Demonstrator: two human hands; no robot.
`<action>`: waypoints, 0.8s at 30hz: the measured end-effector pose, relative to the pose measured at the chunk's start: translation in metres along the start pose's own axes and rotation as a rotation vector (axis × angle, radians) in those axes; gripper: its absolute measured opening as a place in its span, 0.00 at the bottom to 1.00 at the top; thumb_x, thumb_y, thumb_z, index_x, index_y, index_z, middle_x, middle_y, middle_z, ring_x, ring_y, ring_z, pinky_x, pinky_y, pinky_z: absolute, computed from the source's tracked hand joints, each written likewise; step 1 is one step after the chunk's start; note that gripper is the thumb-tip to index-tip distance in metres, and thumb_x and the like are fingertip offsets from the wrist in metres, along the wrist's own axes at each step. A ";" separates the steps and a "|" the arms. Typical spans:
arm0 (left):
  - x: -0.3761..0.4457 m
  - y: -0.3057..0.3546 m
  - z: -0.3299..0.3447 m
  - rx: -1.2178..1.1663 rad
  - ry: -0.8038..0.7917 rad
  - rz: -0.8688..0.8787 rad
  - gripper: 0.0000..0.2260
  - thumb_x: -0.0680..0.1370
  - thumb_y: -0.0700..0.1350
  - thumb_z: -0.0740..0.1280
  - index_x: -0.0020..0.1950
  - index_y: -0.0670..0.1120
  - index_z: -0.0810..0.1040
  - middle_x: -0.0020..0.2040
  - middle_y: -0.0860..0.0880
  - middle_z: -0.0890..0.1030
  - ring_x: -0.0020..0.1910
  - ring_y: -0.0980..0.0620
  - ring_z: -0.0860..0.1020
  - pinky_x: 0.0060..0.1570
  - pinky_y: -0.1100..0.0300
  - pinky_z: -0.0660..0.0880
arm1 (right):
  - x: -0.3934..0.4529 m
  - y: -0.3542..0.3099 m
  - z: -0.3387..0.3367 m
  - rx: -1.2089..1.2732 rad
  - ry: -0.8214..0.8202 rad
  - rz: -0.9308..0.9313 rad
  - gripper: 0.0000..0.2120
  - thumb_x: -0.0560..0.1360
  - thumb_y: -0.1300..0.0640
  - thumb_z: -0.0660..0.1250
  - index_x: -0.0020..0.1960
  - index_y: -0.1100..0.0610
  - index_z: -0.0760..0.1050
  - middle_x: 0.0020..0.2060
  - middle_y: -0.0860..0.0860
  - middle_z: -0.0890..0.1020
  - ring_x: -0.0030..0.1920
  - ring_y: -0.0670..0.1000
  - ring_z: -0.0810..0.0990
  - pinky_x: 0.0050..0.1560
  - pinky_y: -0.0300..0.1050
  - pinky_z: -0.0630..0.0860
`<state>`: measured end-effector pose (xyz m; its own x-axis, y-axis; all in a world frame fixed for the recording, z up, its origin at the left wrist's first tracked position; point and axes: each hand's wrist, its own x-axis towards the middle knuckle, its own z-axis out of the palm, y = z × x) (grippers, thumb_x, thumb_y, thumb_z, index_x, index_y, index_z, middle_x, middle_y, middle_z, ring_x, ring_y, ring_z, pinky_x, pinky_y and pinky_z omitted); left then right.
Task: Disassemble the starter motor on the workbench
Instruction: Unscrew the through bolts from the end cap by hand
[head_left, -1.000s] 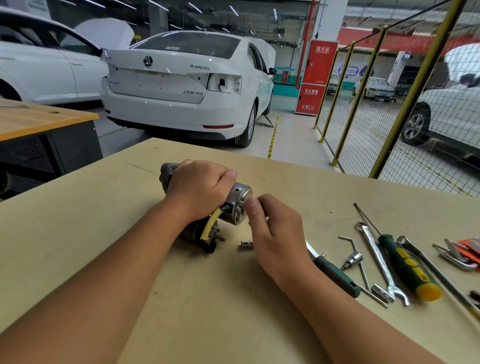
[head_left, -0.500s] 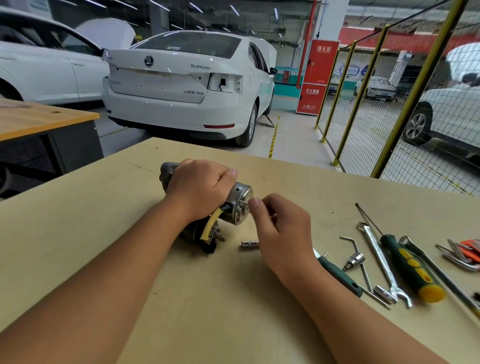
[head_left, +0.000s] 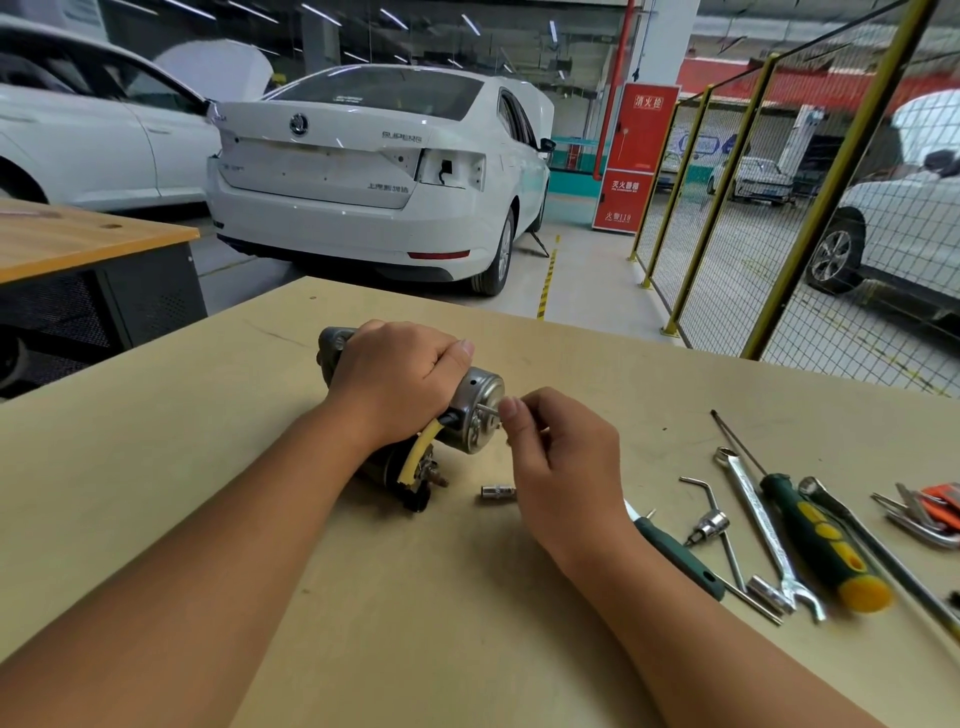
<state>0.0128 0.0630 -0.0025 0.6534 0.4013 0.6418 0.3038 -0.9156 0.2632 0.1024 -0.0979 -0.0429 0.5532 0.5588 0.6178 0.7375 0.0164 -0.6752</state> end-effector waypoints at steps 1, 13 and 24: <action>0.000 0.000 0.000 0.004 -0.002 0.000 0.25 0.81 0.58 0.50 0.40 0.48 0.82 0.32 0.52 0.78 0.35 0.50 0.75 0.45 0.55 0.60 | 0.000 -0.001 0.000 -0.022 0.006 -0.022 0.13 0.81 0.52 0.66 0.39 0.54 0.75 0.30 0.45 0.74 0.33 0.47 0.72 0.33 0.44 0.66; 0.000 -0.001 0.000 0.007 -0.019 0.000 0.25 0.81 0.59 0.49 0.41 0.49 0.82 0.33 0.52 0.79 0.37 0.48 0.76 0.46 0.53 0.65 | 0.000 0.000 -0.002 -0.037 0.030 -0.111 0.04 0.77 0.56 0.73 0.45 0.55 0.79 0.38 0.45 0.79 0.36 0.46 0.75 0.36 0.47 0.73; 0.001 0.000 0.000 0.017 -0.033 -0.001 0.26 0.80 0.59 0.49 0.43 0.49 0.83 0.35 0.51 0.80 0.38 0.48 0.77 0.47 0.53 0.67 | -0.001 0.001 0.002 -0.044 -0.036 -0.012 0.14 0.81 0.49 0.66 0.38 0.52 0.74 0.30 0.45 0.75 0.33 0.46 0.72 0.33 0.45 0.68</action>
<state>0.0135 0.0633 -0.0019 0.6755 0.4026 0.6177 0.3154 -0.9150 0.2514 0.1011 -0.0968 -0.0451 0.5305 0.5885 0.6101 0.7605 -0.0124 -0.6492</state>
